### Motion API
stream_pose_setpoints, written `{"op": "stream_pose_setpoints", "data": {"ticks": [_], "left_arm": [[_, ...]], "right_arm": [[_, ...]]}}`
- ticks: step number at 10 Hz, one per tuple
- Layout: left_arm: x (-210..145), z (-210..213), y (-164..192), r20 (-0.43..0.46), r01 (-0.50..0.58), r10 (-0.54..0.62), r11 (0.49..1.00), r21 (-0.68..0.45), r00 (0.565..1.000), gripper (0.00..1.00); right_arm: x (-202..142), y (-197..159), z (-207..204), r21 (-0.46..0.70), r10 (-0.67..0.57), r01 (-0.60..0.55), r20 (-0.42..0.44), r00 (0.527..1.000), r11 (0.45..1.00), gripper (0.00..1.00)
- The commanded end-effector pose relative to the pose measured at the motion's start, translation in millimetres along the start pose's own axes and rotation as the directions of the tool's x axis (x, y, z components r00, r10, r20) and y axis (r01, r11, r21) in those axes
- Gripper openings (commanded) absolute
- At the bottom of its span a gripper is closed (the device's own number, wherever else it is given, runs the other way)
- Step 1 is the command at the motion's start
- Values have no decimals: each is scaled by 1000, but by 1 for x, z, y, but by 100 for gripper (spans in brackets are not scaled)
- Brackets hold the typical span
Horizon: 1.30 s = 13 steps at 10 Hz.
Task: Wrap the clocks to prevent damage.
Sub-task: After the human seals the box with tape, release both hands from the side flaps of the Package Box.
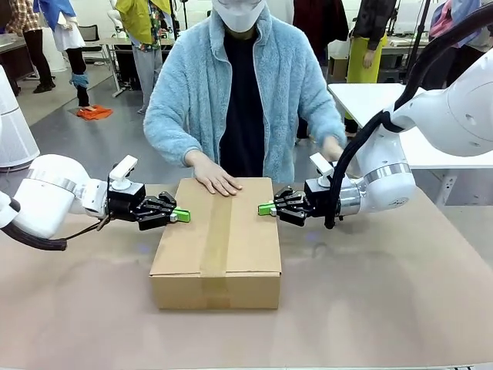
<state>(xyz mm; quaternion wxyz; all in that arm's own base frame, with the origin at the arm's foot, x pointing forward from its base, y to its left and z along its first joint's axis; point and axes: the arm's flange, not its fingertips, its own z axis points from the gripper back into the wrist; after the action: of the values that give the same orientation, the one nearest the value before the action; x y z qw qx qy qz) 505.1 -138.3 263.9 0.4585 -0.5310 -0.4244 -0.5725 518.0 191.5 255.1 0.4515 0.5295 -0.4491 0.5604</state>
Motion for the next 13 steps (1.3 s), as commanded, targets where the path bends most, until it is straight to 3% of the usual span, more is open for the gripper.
{"op": "stream_pose_setpoints", "data": {"ticks": [1, 11, 12, 13], "left_arm": [[0, -1, 2, 8, 0, 0, 1000, 14, 1000, 0], [0, 0, 0, 0, 0, 0, 1000, 0, 1000, 0], [9, 3, 1, -66, -29, 28, 999, -19, 997, 0], [34, 10, 4, -164, -49, 43, 998, -28, 986, 0]], "right_arm": [[0, 2, 0, -5, 7, -8, -11, 1000, 1000, 1], [0, 2, 0, -5, 7, -8, -11, 1000, 1000, 1], [0, 0, 0, 0, 0, 0, 0, 1000, 1000, 1], [20, 3, 0, -13, 13, -14, -64, 998, 1000, 1]]}}
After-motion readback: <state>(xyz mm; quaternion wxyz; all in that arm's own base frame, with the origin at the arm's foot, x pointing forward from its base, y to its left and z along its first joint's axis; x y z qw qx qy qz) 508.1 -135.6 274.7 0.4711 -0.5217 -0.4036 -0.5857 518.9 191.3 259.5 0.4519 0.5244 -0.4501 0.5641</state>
